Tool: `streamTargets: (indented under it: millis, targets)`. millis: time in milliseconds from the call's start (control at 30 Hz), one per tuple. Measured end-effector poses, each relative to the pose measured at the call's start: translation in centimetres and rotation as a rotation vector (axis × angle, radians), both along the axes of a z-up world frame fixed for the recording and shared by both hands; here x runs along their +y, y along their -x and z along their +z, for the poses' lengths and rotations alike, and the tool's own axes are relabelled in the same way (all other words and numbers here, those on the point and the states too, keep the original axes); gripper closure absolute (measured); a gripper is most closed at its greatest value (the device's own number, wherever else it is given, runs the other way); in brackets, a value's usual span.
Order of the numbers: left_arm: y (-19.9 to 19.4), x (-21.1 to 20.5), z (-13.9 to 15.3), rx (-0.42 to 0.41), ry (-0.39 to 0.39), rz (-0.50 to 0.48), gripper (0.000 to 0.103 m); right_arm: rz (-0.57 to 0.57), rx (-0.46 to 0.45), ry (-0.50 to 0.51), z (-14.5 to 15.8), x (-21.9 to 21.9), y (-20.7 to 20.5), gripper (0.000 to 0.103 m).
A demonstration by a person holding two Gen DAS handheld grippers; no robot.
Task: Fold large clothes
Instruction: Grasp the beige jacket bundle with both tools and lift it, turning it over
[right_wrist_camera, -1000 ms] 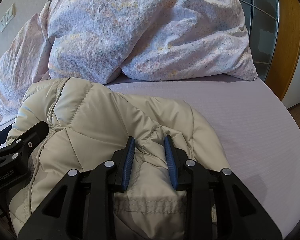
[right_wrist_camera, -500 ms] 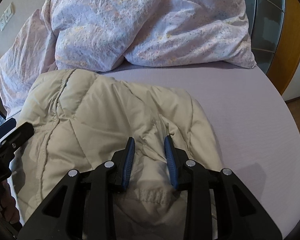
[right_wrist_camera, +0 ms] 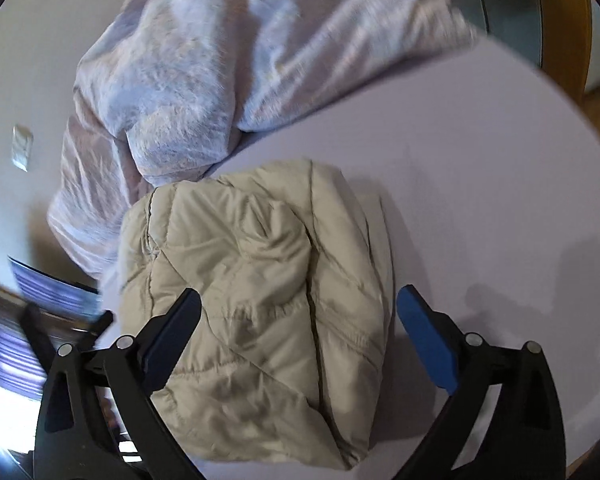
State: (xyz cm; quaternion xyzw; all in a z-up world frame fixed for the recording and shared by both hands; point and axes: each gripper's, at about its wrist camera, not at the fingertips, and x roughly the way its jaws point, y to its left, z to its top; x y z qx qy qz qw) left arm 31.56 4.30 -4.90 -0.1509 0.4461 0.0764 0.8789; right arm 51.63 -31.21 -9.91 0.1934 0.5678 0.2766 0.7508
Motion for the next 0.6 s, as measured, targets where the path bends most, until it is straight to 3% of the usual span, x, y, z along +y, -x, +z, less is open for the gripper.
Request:
streamTargets:
  millis: [167, 600]
  targets:
    - [-0.2, 0.0, -0.7, 0.021, 0.058, -0.037, 0.002, 0.024, 0.150, -0.077, -2.4, -0.1, -1.0, 0.001]
    - [-0.8, 0.5, -1.4, 0.041, 0.139, -0.057, 0.002, 0.141, 0.324, -0.131, -6.7, 2.2, -2.0, 0.001]
